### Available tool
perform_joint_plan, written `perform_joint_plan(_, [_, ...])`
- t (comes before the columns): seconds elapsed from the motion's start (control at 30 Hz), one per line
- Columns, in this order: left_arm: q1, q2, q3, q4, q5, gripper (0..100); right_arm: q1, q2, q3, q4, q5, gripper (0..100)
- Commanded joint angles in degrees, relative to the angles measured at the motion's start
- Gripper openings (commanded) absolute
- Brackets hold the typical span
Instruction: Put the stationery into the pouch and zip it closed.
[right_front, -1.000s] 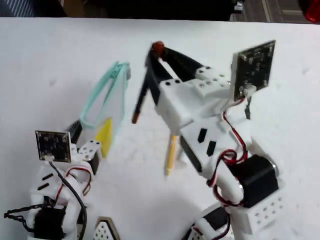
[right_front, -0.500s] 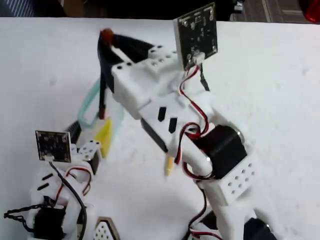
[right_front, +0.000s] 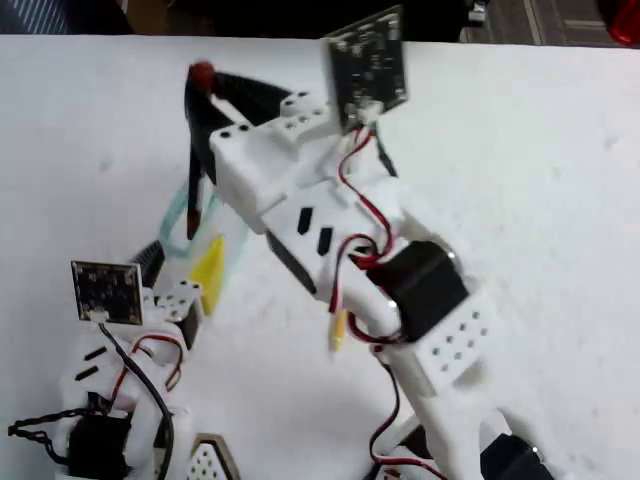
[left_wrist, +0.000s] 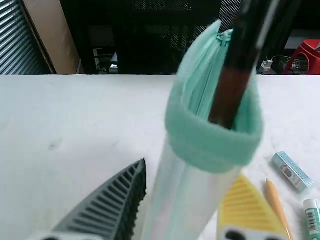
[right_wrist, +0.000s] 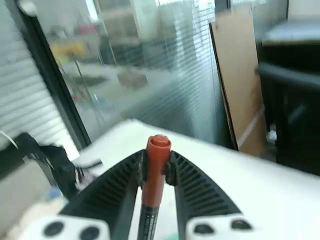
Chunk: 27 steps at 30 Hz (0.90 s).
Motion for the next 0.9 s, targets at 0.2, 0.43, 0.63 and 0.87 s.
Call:
perform_joint_plan(0.2, [0.40,-0.04,-0.35,-2.20,0.35,23,-0.48,-6.64,7.56,-0.04,0.35,1.8])
perform_joint_plan(0.43, [0.31,-0.04,-0.35,-2.20,0.35,23,-4.70,-8.75,7.91,8.75,0.35,19.1])
perform_joint_plan(0.63, [0.22,-0.04,-0.35,-2.20,0.35,23,-5.49,-8.84,7.74,8.92,0.44,19.7])
perform_joint_plan(0.87, [0.13,-0.04,-0.35,-2.20,0.44,23,0.66,-11.74,6.95,9.10,5.45,19.4])
